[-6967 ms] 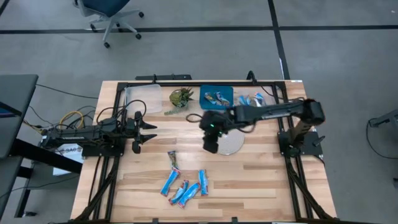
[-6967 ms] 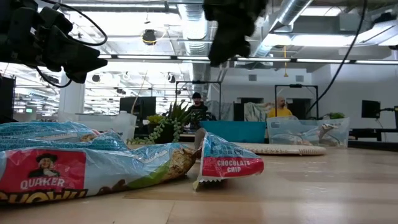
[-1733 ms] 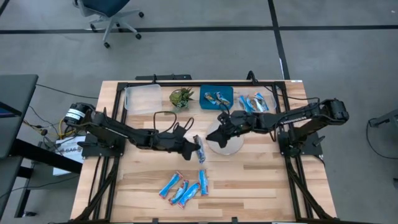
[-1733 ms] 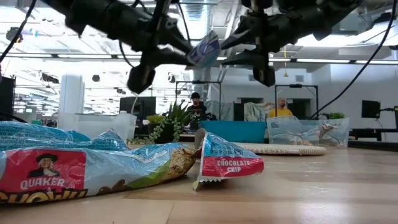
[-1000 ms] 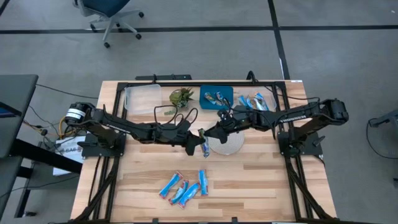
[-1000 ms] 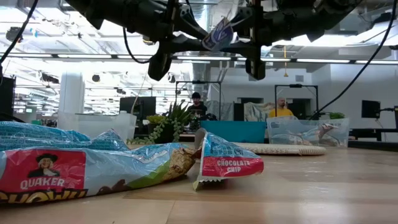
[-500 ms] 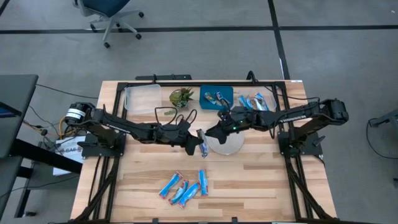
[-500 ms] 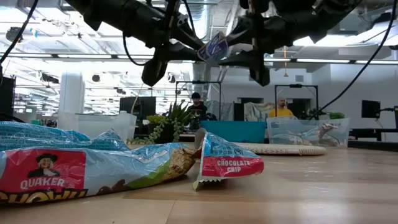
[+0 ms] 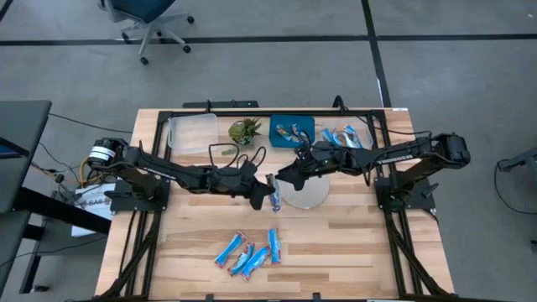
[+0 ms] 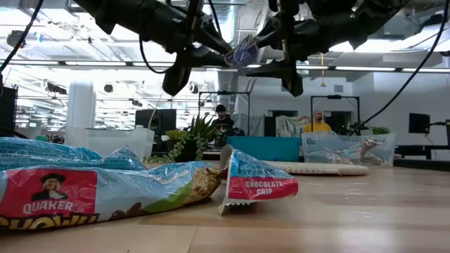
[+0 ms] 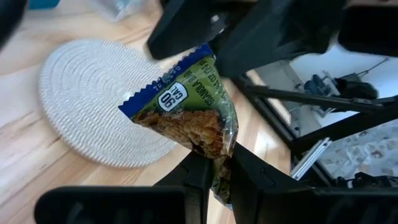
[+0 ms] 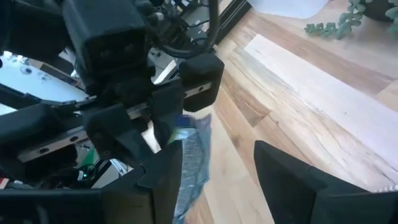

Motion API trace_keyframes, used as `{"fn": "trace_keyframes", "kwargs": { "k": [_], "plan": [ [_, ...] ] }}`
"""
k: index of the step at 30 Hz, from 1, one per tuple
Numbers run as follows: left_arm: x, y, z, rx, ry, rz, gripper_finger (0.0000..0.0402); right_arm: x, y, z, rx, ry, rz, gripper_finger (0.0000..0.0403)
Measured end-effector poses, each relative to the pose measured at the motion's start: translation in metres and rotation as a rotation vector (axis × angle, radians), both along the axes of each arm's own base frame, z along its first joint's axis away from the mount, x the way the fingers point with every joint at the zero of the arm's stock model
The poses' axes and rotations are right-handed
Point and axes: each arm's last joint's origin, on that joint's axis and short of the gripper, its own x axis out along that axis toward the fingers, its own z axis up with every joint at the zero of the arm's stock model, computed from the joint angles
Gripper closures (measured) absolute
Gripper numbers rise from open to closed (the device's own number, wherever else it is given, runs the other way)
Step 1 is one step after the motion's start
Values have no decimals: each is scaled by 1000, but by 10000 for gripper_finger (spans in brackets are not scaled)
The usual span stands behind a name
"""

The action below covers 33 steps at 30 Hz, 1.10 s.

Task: Pick and place Granola Bars by type
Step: Put the blue granola bar into the blue bin

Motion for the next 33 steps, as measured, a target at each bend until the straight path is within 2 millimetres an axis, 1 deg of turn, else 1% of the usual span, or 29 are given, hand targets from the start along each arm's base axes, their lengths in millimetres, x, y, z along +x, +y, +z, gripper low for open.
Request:
{"fn": "trace_keyframes", "kwargs": {
  "k": [4, 9, 14, 21, 27, 33],
  "plan": [
    [1, 2, 2, 18, -22, -1, 368, 0, 1, 1, 13, -7, 36, 198],
    [2, 10, 3, 23, -29, 1, 368, 1, 2, 4, 15, -45, 64, 195],
    [3, 15, 6, 33, -62, 5, 368, 2, 2, 7, 16, -80, 86, 202],
    [5, 14, 12, 73, -124, -24, 368, 2, 0, 7, 16, -82, 81, 216],
    [5, 15, 12, 74, -126, -20, 368, 2, -4, 9, 13, -103, 71, 240],
    [5, 15, 12, 78, -124, -6, 368, 3, -5, 10, 12, -115, 66, 294]
  ]
}}
